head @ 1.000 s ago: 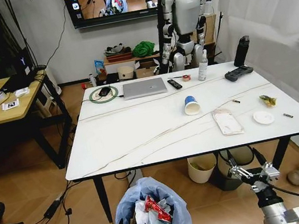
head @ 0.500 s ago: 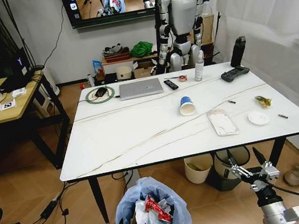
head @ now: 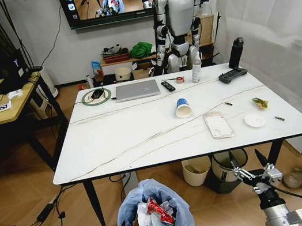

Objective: Pick up the trash bin and place the trash from the table into it.

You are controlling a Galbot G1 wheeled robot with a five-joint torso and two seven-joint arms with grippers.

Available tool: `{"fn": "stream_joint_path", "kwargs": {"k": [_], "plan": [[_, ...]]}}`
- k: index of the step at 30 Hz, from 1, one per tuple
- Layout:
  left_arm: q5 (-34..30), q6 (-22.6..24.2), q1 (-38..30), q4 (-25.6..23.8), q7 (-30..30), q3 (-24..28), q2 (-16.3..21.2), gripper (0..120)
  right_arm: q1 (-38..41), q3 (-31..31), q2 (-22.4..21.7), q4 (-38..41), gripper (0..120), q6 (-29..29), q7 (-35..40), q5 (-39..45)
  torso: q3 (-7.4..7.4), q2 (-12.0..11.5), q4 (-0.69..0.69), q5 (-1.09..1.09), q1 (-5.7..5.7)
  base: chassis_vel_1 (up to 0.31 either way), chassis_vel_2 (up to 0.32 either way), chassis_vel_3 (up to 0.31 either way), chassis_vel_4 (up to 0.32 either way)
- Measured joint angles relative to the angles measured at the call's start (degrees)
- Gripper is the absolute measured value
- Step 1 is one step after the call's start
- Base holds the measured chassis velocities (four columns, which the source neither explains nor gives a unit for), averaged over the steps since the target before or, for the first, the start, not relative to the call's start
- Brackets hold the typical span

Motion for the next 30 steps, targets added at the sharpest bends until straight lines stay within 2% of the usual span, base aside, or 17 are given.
{"fn": "stream_joint_path", "kwargs": {"k": [30], "plan": [[0.0,-0.1,0.0,0.1,0.1,0.1,0.0,0,0.1,0.1,0.0,0.0,100,0.4,-0.4,-0.5,0.0,0.0,0.0,0.0,0.0,-0.014,-0.015,0.019,0.019]]}}
